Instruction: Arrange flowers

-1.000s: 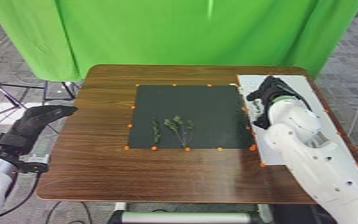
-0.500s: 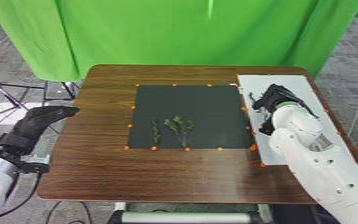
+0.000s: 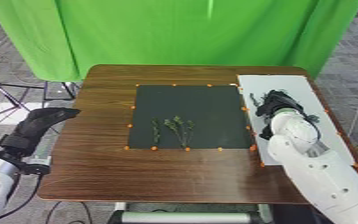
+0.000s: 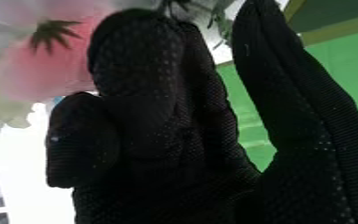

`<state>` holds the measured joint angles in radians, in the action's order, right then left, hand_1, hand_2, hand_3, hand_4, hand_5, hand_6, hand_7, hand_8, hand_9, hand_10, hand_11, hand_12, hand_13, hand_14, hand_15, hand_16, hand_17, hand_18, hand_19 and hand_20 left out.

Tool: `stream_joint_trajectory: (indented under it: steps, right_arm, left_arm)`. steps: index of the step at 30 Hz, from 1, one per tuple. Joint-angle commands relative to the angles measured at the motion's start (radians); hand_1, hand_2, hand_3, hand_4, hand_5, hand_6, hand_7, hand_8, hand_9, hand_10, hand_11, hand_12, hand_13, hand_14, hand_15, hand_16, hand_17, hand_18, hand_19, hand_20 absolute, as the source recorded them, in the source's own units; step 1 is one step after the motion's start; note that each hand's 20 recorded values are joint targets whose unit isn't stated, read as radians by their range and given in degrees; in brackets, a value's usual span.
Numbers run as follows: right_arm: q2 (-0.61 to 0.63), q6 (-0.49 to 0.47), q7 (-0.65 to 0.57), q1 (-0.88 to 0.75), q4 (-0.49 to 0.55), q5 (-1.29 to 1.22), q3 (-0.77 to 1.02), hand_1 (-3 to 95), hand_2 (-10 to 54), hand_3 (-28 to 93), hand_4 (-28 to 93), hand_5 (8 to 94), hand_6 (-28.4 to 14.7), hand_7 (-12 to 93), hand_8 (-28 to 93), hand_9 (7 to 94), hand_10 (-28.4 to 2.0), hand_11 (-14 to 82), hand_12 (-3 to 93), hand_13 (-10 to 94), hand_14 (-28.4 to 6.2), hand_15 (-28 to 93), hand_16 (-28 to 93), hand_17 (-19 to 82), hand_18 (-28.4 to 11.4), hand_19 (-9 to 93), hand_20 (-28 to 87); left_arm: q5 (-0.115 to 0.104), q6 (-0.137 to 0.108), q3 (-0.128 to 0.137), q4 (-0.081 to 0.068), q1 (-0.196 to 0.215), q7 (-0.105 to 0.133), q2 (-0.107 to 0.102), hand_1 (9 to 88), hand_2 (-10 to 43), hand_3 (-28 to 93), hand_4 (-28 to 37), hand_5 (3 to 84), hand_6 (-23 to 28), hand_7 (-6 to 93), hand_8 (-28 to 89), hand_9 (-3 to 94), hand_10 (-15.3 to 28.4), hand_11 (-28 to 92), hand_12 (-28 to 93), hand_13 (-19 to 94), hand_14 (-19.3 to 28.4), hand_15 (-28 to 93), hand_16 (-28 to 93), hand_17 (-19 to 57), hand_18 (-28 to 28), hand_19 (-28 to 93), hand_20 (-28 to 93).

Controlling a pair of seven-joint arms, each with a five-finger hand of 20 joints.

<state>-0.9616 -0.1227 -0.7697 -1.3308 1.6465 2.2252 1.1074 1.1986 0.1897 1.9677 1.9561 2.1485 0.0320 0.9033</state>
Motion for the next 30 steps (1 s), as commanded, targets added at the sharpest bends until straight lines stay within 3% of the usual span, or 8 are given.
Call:
stream_joint_trajectory:
  steps: [1,4,11,17,30]
  right_arm:
    - [-0.001,0.117,0.024,-0.021,-0.018,0.048,-0.035,62.3,-9.5,38,-6,62.9,-4.0,32,25,82.9,-11.4,29.3,41.3,94,-2.3,45,26,71,-4.2,83,36]
    - [-0.003,0.123,0.026,-0.028,-0.017,0.036,-0.035,67.1,-9.5,33,-2,62.5,-3.8,37,26,85.6,-11.1,31.2,42.1,94,-1.7,50,25,73,-3.9,84,37]
    - [-0.009,0.115,0.02,-0.036,-0.011,0.007,-0.037,67.5,-9.5,34,-2,64.1,-4.2,38,24,86.8,-10.9,30.6,40.7,94,-1.7,51,23,73,-3.7,84,37]
    - [-0.02,0.103,0.004,-0.036,-0.006,-0.113,-0.011,64.9,-9.5,48,-6,74.4,-4.6,26,23,91.2,-11.1,24.7,35.2,94,-2.2,51,21,74,-3.6,82,36]
    - [0.019,0.38,0.085,-0.049,0.024,-0.065,-0.023,67.7,-9.5,50,-2,76.5,-7.1,27,23,92.3,-11.0,29.7,33.9,94,-0.7,57,17,78,-2.5,80,41]
  left_arm:
    - [0.009,0.025,-0.007,-0.001,-0.008,-0.013,0.008,23.2,-2.6,63,-19.0,49.4,3.2,13.9,-6,41.4,13.3,14,11,27,14.9,6,2,0.8,9.7,1,13]
    - [0.009,0.027,-0.016,-0.005,-0.017,-0.014,0.004,23.3,-2.6,63,-18.9,49.4,3.2,14.0,-6,41.4,13.2,14,11,27,14.9,6,2,0.8,9.7,0,13]
    - [0.008,0.037,-0.018,-0.008,-0.024,-0.019,-0.001,23.4,-2.5,63,-18.8,49.4,3.2,14.0,-6,41.3,13.3,13,11,27,15.0,6,2,0.8,9.7,1,13]
    - [0.009,0.042,-0.015,-0.007,-0.025,-0.022,0.004,23.4,-2.4,63,-18.8,49.5,3.3,13.9,-6,41.2,13.3,13,11,27,14.9,6,2,0.8,9.7,1,13]
    - [0.007,0.046,-0.016,-0.011,-0.03,-0.026,0.004,23.6,-2.1,62,-18.7,49.4,3.5,13.7,-6,41.3,13.3,13,11,27,15.0,6,2,0.8,9.8,1,13]
